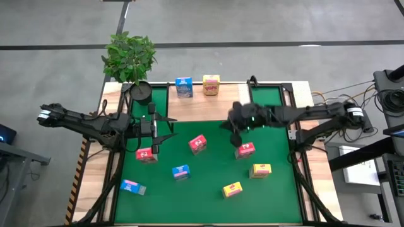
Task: Stack cereal on shelf
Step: Put the right red cereal box on the shelf
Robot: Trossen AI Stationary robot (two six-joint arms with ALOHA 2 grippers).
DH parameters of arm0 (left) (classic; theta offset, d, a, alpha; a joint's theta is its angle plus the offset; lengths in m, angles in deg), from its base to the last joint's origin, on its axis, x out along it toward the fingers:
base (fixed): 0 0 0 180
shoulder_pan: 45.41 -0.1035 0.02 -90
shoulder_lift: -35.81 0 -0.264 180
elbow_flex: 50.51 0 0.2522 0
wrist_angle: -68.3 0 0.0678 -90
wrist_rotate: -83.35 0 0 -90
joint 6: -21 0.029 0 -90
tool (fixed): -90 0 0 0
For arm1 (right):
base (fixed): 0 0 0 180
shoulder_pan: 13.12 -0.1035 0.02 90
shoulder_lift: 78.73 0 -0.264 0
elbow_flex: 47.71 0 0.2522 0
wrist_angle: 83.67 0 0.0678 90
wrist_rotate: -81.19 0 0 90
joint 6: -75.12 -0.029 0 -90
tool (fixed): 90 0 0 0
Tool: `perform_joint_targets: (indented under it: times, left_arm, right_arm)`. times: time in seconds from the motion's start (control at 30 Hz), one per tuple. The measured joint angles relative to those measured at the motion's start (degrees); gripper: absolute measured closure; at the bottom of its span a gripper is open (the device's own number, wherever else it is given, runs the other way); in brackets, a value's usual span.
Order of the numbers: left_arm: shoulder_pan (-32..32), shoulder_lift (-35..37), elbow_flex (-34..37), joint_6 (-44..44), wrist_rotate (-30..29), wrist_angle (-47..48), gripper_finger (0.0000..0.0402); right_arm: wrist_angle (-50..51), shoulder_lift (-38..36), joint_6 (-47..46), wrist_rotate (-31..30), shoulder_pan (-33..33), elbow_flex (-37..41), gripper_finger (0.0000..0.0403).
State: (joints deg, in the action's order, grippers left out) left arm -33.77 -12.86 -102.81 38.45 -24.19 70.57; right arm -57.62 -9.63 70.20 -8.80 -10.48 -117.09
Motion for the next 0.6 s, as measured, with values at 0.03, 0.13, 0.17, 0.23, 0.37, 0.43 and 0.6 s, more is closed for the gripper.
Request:
perform_joint_targets:
  times: [0.03,0.13,0.17,0.23,0.37,0.43,0.6]
  left_arm:
    - [0.00,0.00,0.00,-0.12,0.00,0.00,0.0187]
    - [0.00,0.00,0.00,-0.38,0.00,0.00,0.0187]
    - [0.00,0.00,0.00,-0.39,-0.01,0.00,0.0187]
    - [0.00,0.00,0.00,-0.52,0.00,0.00,0.0187]
    - [0.00,0.00,0.00,-0.68,-0.02,-0.02,0.0187]
    - [0.00,0.00,0.00,-1.04,0.00,0.00,0.0187]
    - [0.00,-0.07,0.00,-1.51,0.00,0.02,0.0187]
  right_arm:
    - [-1.00,-0.06,0.31,0.02,-1.28,1.30,0.0394]
    - [-1.52,0.24,0.81,-0.01,-4.75,3.64,0.0394]
    - [-1.73,0.32,0.37,0.00,-5.67,3.93,0.0394]
    - [-1.79,0.33,-0.78,0.00,-7.25,4.23,0.0394]
    - [0.48,-0.22,-2.52,0.02,-9.86,3.83,0.0394]
    - [4.42,-0.35,-2.95,0.03,-11.03,2.07,0.0394]
    - [21.68,-0.42,-7.77,0.05,-12.20,-4.62,0.0394]
